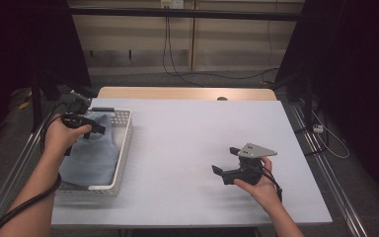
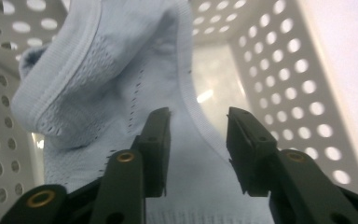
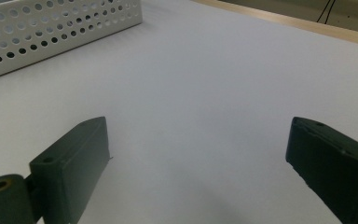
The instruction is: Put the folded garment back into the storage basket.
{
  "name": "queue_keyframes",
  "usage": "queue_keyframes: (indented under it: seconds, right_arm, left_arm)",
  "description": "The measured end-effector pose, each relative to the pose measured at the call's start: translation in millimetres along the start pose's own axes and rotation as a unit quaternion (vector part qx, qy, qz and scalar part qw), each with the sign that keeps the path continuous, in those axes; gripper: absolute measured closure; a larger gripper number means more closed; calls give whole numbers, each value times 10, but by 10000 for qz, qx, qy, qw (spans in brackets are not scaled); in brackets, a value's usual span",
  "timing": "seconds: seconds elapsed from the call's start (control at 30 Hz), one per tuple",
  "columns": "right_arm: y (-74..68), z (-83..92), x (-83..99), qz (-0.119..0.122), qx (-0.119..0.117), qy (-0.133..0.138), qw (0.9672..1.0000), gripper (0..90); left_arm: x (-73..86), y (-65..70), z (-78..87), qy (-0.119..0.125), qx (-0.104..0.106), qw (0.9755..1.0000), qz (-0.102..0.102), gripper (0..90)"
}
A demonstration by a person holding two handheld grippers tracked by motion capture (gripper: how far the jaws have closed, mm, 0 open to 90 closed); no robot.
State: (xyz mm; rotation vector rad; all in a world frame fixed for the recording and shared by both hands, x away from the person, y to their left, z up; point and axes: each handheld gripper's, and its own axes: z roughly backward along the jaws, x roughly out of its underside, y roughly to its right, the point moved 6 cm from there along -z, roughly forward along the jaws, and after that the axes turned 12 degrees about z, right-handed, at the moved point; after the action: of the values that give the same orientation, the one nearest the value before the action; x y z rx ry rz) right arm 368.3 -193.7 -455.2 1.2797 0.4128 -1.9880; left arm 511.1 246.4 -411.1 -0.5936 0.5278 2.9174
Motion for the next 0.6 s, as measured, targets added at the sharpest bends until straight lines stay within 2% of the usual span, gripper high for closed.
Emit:
queue_keyframes:
  seconds: [0.27, 0.37, 0.43, 0.6]
  right_arm:
    - [10, 24, -9, -17, 18, 26, 10000, 55]
    - [15, 32, -14, -26, 34, 40, 10000, 55]
    - [15, 27, -20, -25, 31, 47, 10000, 55]
    - [-4, -2, -18, -48, -17, 29, 10000, 54]
  left_arm:
    - [8, 69, 57, 24, 196, 9998, -87, 481]
    - [17, 96, 91, 71, 267, 9995, -157, 458]
    - [25, 124, 109, 142, 330, 9993, -117, 428]
    - [40, 171, 149, 149, 454, 9986, -205, 382]
